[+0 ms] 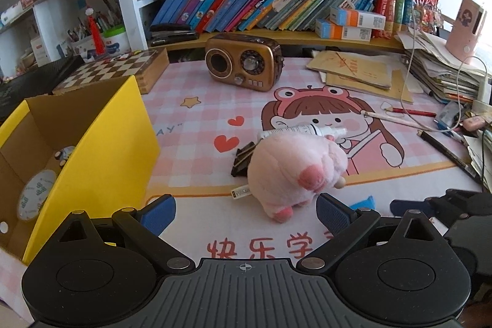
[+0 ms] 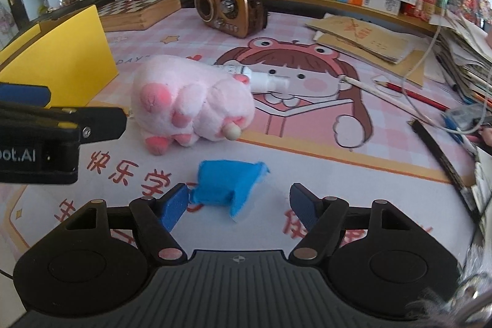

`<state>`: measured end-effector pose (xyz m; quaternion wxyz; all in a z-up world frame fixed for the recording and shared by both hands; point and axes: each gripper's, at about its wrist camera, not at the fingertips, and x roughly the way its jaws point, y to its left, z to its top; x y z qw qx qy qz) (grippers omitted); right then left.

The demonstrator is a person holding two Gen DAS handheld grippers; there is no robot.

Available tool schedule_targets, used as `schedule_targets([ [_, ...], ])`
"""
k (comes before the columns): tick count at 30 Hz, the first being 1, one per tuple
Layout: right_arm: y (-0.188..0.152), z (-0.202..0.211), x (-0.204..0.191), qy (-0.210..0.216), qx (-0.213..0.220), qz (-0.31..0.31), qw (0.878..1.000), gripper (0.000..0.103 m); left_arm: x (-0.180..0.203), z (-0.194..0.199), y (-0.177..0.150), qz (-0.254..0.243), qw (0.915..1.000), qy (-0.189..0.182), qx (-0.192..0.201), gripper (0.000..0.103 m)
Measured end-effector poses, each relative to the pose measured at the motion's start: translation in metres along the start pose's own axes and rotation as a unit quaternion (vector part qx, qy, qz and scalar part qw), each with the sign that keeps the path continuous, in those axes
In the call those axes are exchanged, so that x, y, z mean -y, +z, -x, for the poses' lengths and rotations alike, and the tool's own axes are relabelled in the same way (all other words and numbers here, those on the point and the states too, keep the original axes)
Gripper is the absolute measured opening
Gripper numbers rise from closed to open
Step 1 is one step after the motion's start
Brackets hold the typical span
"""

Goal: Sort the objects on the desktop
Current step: 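Grasp the blue pouch with the right gripper while the left gripper grasps the pink plush pig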

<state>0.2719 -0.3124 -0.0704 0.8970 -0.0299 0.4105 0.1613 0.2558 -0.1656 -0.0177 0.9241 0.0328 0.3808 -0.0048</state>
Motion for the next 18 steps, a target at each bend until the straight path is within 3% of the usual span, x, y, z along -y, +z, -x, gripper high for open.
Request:
schedule_targets([
  [4, 0.002, -0.007, -0.002, 0.001, 0.003, 0.009, 1.000, 0.063, 0.003, -0.007, 0.008, -0.007, 1.0000, -0.002, -0.004, 0.100],
  [9, 0.004, -0.009, 0.000, 0.002, 0.014, 0.024, 1.000, 0.039, 0.014, -0.019, 0.018, -0.030, 0.9993, -0.020, -0.009, 0.100],
  [18, -0.003, 0.006, 0.024, -0.017, 0.026, 0.006, 1.000, 0.035, 0.030, -0.055, 0.029, -0.047, 0.9974, -0.041, -0.034, 0.100],
])
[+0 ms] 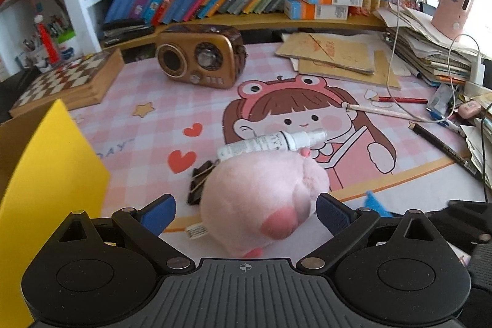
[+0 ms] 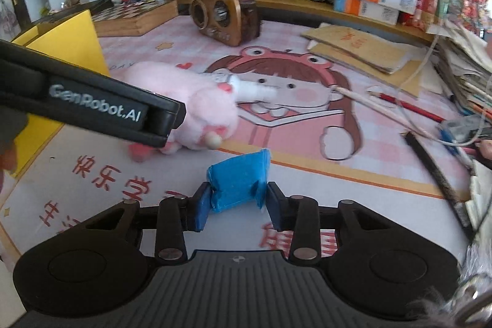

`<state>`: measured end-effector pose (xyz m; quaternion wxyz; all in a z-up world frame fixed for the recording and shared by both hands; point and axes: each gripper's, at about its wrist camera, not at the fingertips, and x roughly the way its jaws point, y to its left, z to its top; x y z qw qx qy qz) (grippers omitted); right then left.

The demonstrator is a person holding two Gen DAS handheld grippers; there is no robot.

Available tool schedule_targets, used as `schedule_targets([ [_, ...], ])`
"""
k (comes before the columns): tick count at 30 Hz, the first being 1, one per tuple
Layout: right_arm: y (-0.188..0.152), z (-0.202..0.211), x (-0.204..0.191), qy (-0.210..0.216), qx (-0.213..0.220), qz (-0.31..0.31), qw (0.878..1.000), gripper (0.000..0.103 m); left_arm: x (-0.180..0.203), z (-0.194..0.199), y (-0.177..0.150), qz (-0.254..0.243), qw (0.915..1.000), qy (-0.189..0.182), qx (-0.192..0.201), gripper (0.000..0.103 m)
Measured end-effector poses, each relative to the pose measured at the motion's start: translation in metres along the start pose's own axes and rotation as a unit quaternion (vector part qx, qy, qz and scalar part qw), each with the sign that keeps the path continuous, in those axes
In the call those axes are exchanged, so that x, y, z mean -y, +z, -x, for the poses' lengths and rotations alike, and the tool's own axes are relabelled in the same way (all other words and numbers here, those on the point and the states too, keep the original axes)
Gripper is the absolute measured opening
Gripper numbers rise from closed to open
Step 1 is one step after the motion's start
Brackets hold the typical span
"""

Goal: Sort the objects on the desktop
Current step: 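Grasp the blue pouch with the right gripper while the left gripper grasps the pink plush pig, then lift the pink plush pig and blue pouch off the table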

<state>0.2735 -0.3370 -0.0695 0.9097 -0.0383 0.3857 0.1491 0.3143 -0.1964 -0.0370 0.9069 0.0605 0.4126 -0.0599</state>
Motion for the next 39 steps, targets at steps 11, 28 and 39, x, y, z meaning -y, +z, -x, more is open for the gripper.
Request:
schedule_targets([
  [11, -0.012, 0.023, 0.030, -0.032, 0.000, -0.048, 0.998, 0.035, 0.015, -0.024, 0.001, -0.026, 0.9996, -0.008, -0.002, 0.086],
  [28, -0.013, 0.041, 0.007, -0.023, 0.014, -0.044, 0.999, 0.034, -0.002, 0.056, -0.023, 0.030, 0.9969, -0.049, 0.053, 0.063],
  [39, -0.016, 0.064, -0.029, -0.015, 0.030, -0.020, 0.999, 0.034, -0.027, 0.105, -0.058, 0.065, 0.9935, -0.056, 0.075, 0.063],
])
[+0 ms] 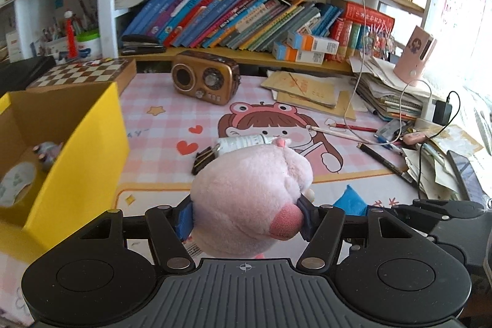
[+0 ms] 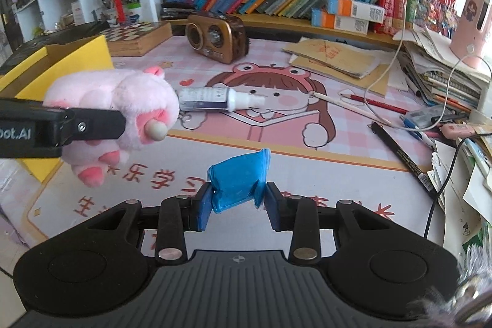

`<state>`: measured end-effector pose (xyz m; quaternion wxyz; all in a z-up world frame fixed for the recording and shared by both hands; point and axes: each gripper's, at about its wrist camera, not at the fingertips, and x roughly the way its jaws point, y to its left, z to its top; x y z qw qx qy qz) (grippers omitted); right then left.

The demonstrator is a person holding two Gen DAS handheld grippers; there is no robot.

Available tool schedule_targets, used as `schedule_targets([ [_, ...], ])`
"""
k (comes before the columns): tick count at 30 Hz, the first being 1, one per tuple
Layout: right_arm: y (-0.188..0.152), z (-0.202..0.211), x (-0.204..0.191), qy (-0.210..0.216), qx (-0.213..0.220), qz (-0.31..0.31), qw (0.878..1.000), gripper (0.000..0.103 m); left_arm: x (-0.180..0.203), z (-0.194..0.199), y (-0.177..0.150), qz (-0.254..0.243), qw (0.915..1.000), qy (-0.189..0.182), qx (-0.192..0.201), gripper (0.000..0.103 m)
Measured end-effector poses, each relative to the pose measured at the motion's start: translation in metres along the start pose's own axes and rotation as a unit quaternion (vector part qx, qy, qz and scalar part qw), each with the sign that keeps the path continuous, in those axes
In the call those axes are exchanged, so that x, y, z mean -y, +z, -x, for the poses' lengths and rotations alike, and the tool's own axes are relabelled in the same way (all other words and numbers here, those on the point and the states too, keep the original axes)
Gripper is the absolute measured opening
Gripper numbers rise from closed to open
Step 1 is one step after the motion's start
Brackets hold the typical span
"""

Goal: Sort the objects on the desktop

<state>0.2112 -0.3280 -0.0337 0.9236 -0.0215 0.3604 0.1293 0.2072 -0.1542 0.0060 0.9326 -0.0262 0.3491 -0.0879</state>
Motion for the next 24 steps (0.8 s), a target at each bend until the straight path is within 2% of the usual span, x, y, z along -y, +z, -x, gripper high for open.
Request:
schedule_targets([
  [12, -0.010, 0.029, -0.044, -0.005, 0.012, 0.023, 1.000, 0.033, -0.035, 0.045, -0.034, 0.023, 0.9997, -0.003, 0.008, 0.063],
  [24, -0.032, 0.056, -0.095, -0.017, 0.002, 0.034, 0.999, 0.033, -0.068, 0.081, -0.069, 0.035, 0.9993, -0.013, 0.006, 0.063],
])
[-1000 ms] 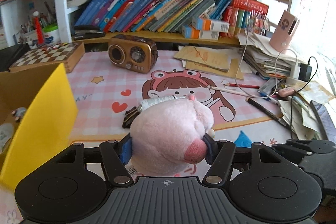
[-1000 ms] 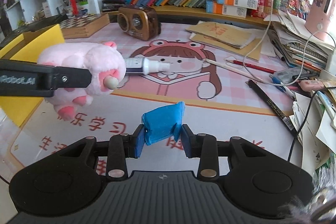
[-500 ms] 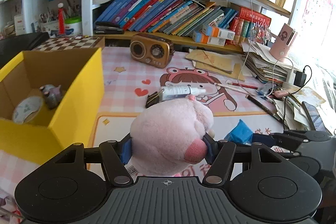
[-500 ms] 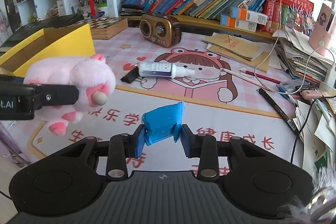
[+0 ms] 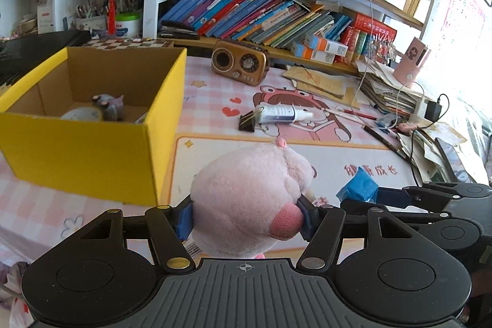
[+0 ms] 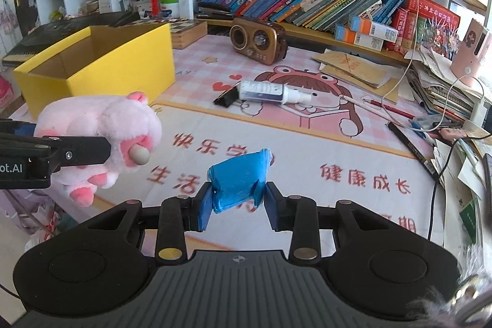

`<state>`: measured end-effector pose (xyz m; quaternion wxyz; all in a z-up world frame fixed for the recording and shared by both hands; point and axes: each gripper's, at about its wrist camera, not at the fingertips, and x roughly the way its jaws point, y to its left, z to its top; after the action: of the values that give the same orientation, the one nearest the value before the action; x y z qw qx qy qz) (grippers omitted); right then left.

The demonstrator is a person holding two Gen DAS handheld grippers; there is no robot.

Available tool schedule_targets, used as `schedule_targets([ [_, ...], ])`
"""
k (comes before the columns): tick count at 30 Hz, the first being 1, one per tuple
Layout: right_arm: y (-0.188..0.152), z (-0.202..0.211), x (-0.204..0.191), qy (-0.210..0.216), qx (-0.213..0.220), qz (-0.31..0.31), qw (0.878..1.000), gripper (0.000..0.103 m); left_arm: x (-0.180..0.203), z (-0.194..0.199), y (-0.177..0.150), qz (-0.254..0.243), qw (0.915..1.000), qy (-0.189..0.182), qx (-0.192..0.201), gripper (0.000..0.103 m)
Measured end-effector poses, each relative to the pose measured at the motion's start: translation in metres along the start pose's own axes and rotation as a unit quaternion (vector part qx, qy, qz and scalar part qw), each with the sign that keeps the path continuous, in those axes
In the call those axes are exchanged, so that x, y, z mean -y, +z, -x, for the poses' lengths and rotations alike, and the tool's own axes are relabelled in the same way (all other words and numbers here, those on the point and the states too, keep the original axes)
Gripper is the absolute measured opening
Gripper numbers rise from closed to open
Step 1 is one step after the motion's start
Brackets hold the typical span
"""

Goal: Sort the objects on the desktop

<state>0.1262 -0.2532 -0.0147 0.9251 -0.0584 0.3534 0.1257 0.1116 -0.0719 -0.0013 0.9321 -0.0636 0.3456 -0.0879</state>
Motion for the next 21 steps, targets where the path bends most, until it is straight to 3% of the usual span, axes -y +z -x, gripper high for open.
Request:
schedule_targets([
  [21, -0.036, 0.046, -0.098, -0.010, -0.007, 0.005, 1.000, 0.033, -0.063, 0.066, -0.040, -0.009, 0.9996, -0.025, 0.004, 0.063],
])
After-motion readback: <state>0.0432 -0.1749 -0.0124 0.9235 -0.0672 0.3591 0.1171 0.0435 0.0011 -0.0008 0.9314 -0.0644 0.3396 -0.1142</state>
